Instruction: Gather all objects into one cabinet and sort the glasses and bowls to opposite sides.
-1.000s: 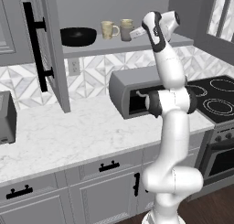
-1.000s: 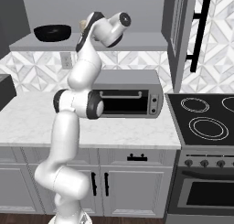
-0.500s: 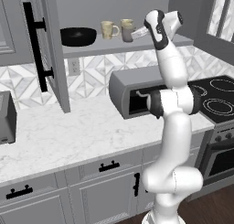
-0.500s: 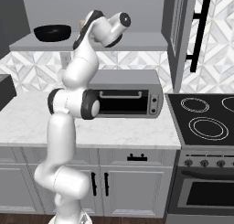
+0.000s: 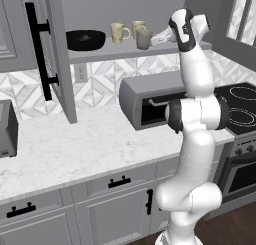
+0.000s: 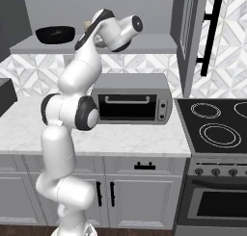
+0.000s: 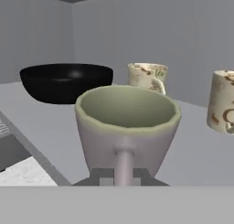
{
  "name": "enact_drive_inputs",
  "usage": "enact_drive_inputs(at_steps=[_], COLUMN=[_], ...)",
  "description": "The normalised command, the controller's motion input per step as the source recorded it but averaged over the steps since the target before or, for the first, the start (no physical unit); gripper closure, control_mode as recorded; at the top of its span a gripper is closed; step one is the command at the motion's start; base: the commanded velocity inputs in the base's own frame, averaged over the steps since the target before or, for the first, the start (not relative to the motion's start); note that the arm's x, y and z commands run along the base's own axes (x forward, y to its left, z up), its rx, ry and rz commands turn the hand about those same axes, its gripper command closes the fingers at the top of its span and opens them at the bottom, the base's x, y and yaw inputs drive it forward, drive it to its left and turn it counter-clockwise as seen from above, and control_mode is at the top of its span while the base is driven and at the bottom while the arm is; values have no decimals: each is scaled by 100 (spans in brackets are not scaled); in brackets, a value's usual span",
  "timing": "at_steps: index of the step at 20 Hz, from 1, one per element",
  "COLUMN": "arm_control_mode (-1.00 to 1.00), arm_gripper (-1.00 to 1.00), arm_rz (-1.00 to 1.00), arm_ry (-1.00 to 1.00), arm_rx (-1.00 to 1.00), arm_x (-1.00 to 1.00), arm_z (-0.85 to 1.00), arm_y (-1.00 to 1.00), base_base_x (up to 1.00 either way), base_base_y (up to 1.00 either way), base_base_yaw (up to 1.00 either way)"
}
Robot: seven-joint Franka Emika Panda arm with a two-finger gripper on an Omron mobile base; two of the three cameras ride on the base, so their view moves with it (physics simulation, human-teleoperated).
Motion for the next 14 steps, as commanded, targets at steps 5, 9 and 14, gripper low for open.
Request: enact_drive_inputs(at_steps=[5, 9, 14], arm_control_mode=[-100, -100, -100], arm_gripper=[100, 100, 100], arm_rz=[0, 0, 2], arm_ry=[0, -2, -2], arm_rx=[0, 0, -1], arm_x=[-4, 49, 16], arm_z=[28, 49, 6], arm_y=[-21, -24, 1], base_base_x=[0, 0, 0], base_base_y=[0, 0, 0], base_base_yaw=[0, 0, 0])
